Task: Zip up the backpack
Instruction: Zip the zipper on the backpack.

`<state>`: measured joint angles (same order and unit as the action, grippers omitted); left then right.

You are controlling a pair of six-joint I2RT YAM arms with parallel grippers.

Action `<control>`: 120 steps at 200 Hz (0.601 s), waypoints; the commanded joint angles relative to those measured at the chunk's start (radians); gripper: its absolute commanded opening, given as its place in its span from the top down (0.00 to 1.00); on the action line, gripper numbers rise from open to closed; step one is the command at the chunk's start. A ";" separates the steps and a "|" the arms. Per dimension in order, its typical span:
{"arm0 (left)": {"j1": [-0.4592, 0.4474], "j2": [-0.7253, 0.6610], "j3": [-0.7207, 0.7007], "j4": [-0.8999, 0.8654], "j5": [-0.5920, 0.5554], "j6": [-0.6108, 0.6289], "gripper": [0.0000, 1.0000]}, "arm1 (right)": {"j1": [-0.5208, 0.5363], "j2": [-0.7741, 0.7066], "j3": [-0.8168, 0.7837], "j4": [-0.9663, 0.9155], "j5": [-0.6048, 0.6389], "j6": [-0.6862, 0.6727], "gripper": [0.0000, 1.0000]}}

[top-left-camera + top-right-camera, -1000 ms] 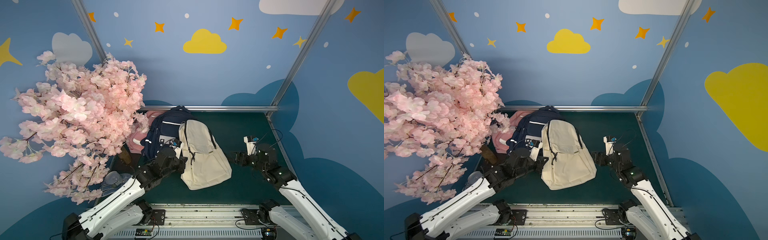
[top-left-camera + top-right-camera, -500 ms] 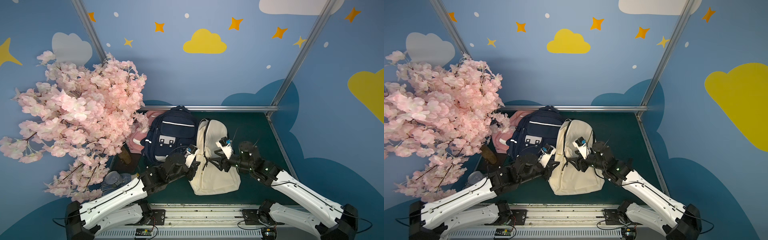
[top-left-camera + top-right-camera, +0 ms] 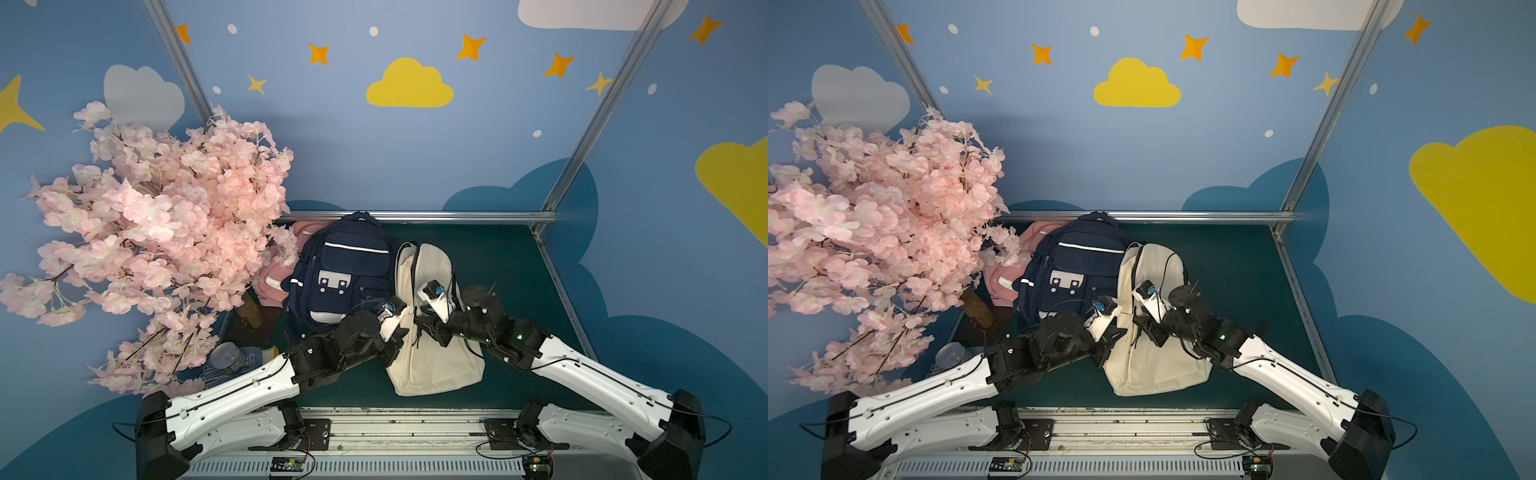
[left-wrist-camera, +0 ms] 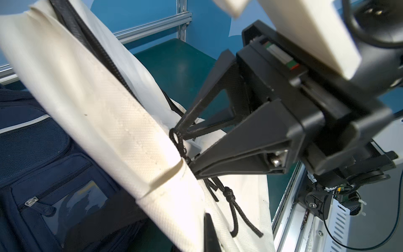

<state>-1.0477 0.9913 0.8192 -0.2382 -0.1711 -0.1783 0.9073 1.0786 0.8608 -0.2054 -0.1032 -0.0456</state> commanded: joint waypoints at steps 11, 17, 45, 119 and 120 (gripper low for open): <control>-0.021 -0.006 0.046 0.080 0.022 0.042 0.98 | 0.057 0.006 0.030 0.006 0.103 -0.061 0.59; -0.024 -0.007 0.043 0.083 0.026 0.043 0.97 | 0.065 0.012 0.033 0.006 0.125 -0.069 0.60; -0.034 -0.009 0.048 0.080 0.046 0.047 0.98 | 0.097 0.042 0.052 -0.002 0.269 -0.089 0.74; -0.034 -0.006 0.033 0.017 0.022 -0.001 0.97 | 0.089 -0.011 0.059 -0.008 0.358 -0.063 0.97; -0.034 -0.005 0.033 0.016 0.023 -0.001 0.97 | 0.089 -0.011 0.059 -0.009 0.359 -0.061 0.97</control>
<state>-1.0634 0.9913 0.8192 -0.2298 -0.1932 -0.1764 1.0119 1.0939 0.8886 -0.2359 0.1638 -0.1123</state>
